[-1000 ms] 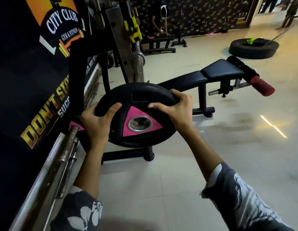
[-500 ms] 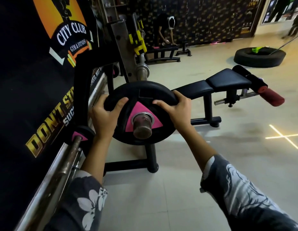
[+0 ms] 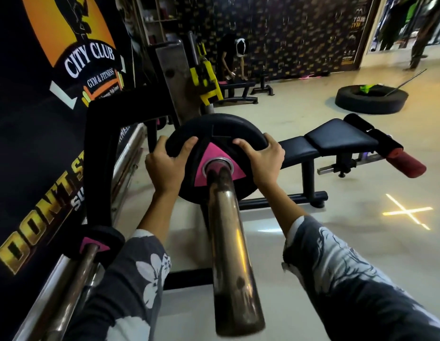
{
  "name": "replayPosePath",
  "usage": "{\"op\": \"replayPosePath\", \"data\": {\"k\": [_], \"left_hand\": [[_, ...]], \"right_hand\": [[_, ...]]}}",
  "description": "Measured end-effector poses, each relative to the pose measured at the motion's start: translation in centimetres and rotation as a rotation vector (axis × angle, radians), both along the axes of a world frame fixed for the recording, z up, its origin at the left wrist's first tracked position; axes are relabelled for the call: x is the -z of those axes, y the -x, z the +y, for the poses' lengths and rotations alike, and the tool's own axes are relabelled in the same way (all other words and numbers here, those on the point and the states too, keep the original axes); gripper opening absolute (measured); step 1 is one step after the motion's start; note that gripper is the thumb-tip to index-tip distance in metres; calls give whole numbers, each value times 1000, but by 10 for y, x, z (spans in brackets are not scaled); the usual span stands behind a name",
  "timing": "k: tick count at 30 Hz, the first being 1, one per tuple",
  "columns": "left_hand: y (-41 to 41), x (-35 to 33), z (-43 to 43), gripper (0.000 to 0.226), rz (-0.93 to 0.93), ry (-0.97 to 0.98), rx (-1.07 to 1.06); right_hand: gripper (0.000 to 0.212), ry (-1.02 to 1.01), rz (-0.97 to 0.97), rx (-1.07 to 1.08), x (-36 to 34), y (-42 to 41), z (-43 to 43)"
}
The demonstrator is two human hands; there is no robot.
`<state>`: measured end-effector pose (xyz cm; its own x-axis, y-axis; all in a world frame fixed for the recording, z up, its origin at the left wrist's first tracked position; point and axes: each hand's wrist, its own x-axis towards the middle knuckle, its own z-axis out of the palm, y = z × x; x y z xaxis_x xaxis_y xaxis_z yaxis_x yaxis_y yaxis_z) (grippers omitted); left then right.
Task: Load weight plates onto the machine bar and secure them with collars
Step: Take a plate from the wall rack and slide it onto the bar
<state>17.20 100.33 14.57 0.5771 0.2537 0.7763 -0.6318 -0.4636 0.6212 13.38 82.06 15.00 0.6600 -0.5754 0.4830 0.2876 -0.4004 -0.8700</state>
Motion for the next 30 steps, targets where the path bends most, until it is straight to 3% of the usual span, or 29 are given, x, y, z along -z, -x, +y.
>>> {"op": "replayPosePath", "data": {"k": [8, 22, 30], "left_hand": [[-98, -1, -17, 60, -27, 29, 22], [-75, -7, -12, 53, -19, -157, 16], [-10, 7, 1, 47, -45, -463, -92]], "right_hand": [[61, 16, -38, 55, 0, -103, -17], [52, 38, -35, 6, 1, -97, -18], [45, 417, 57, -6, 16, -11, 1]]}}
